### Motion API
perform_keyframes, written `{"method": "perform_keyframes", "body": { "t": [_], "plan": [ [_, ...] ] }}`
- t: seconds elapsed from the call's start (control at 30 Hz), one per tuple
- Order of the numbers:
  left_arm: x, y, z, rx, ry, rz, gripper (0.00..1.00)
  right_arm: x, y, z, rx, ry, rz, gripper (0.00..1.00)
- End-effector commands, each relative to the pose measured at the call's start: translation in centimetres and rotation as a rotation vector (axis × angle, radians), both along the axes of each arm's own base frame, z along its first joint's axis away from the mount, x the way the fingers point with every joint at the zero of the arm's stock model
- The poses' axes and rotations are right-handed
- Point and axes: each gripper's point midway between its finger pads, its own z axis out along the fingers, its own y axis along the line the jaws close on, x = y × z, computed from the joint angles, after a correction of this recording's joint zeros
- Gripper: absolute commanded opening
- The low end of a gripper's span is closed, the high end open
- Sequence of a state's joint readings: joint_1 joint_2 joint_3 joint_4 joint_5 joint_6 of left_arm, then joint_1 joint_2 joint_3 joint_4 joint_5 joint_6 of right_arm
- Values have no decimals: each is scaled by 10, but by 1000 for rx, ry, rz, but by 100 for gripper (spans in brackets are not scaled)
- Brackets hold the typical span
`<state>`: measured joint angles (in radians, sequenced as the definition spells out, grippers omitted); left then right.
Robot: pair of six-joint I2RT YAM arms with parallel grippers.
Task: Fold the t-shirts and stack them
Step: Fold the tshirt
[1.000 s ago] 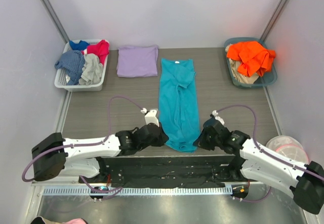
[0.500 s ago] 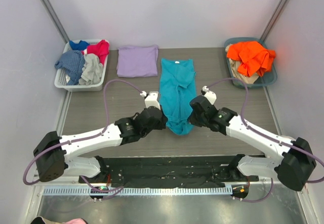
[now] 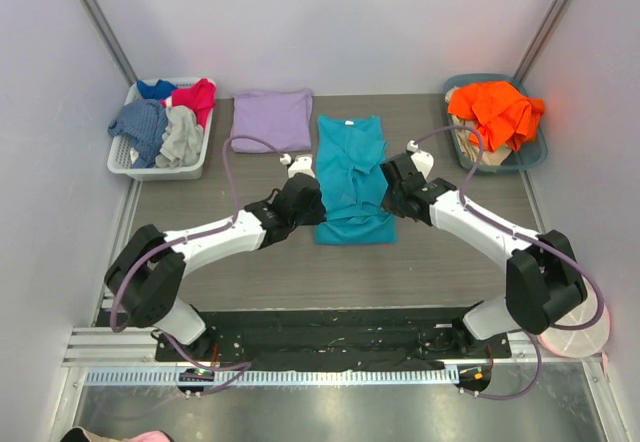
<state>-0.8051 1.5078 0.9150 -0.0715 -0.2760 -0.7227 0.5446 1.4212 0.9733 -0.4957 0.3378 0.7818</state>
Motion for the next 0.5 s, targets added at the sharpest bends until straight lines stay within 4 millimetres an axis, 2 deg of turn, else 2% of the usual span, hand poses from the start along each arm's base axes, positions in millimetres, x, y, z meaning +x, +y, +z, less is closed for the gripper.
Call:
{"method": "perform_keyframes", "body": {
  "t": [0.0, 0.13, 0.27, 0.47],
  "plan": [
    [28, -23, 22, -73, -60, -60, 0, 36, 2, 21, 18, -91, 8, 1],
    [41, -30, 8, -58, -37, -78, 0, 49, 5, 5, 15, -62, 32, 1],
    [52, -29, 4, -59, -32, -79, 0, 62, 6, -4, 12, -50, 37, 1],
    [69, -24, -2, -69, -18, -77, 0, 83, 2, -6, 23, -50, 26, 1]
  ]
}}
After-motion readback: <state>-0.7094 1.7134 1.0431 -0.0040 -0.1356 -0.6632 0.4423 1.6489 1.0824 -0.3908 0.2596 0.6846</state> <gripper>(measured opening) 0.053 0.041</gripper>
